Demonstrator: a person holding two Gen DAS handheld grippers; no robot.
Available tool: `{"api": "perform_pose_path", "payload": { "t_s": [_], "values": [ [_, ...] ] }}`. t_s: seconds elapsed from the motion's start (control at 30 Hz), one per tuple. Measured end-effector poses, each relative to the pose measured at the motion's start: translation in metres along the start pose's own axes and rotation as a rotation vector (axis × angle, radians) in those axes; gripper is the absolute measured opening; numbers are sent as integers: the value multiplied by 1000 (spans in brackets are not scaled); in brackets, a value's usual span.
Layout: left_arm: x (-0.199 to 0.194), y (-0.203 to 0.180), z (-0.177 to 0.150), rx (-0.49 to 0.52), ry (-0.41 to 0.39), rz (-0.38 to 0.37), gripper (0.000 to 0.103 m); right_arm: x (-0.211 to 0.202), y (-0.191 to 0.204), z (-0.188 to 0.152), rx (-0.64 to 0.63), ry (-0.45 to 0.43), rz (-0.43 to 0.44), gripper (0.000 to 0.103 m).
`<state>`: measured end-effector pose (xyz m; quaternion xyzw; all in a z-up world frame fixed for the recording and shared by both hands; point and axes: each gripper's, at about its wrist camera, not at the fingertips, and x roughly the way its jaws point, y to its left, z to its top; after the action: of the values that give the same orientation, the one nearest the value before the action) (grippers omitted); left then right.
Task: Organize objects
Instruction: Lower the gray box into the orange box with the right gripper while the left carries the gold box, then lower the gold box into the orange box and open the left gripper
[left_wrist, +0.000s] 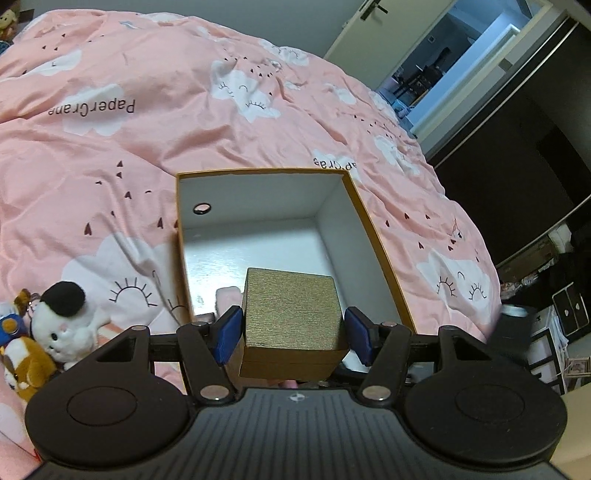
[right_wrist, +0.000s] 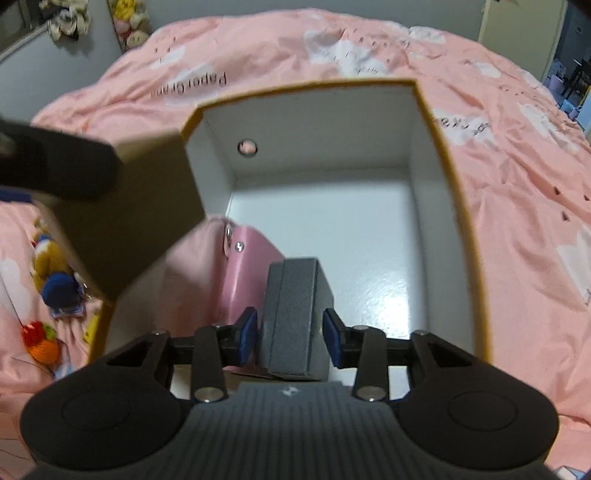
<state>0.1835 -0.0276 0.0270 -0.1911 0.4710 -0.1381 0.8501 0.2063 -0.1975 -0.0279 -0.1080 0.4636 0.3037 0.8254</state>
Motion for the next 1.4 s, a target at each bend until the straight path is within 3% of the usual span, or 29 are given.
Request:
{"api": "perform_pose_path", "payload": {
  "t_s": [0.13,0.33,0.53,0.77,1.0,1.27,1.4],
  "values": [
    [14,-11,5,-7,33,-32,69,-43,-14,1,22,-139,-27,51],
    [44,-36,11,-32,66,-94,69,-78,-49,-1,131,-285,-212,51],
    [87,-61,7,-74,96,-54,69,-71,-77,-10,253,-280,-211,51],
    [121,-62,1,-180,118,4,69,-57,-91,-14,275,-263,-203,51],
    [138,-62,-5,-207,158,34,70,-54,-100,-19,287,-247,-186,51],
    [144,-51,-8,-256,184,15,74,-57,-101,-20,282,-241,-180,55],
    [142,-46,-7,-261,204,-14,68,-62,-98,-19,269,-237,-175,54]
  ]
}}
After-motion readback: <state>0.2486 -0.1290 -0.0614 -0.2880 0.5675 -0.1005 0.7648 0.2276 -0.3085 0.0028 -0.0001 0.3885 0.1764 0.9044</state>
